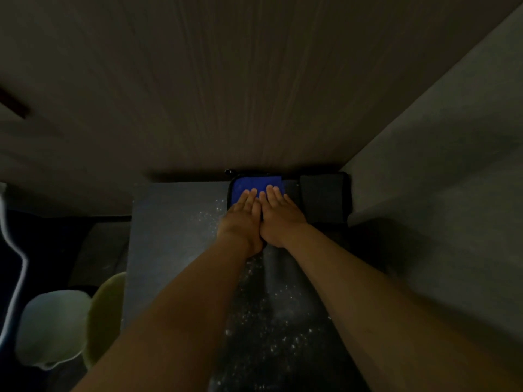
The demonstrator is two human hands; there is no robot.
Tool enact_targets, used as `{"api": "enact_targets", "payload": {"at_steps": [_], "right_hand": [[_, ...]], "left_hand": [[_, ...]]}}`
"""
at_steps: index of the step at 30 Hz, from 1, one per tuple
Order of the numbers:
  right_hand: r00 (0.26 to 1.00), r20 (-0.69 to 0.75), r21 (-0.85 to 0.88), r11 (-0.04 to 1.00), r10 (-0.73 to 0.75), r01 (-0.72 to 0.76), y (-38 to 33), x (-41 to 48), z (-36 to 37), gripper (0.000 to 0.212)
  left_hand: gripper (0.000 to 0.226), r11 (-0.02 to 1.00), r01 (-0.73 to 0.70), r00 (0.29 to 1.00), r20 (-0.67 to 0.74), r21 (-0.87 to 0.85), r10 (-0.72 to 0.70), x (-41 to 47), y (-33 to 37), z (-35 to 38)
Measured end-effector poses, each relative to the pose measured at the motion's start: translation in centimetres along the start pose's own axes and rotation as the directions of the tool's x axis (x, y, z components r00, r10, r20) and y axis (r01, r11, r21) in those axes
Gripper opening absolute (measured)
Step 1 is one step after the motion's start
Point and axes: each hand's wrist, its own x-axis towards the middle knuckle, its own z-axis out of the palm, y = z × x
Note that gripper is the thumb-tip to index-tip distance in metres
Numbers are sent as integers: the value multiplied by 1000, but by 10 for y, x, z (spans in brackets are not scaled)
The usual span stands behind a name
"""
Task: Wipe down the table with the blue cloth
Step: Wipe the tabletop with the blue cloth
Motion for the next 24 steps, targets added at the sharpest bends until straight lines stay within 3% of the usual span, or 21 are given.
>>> {"api": "enact_targets", "payload": {"at_steps": [24], "right_hand": [[996,19,-19,996,-91,92,-119,21,-5,68]], "left_hand": [[104,991,132,990,40,-17,-132,-47,-110,4]]}}
